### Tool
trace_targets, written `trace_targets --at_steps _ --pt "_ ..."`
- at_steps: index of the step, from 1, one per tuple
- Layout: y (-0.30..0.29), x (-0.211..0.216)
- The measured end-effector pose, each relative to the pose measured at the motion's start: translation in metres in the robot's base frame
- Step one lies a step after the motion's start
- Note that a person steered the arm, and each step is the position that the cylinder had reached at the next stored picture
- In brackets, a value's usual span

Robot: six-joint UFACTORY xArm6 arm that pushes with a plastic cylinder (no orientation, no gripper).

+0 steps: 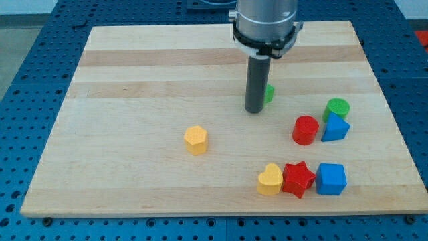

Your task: Push the green star up and slightly left

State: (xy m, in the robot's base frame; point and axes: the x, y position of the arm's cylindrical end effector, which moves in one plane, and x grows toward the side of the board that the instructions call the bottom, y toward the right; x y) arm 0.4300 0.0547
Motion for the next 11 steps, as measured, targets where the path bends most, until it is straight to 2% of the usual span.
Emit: trace_targets --at_steps 2,3,4,6,7,8,11 --pt "0.016 0.042" --pt "0.025 0.027" --pt "0.025 -0.008" --pt "-0.023 -0.092" --pt "-0.053 -0.114" --pt "-0.058 -0.138" --pt "-0.087 -0.121"
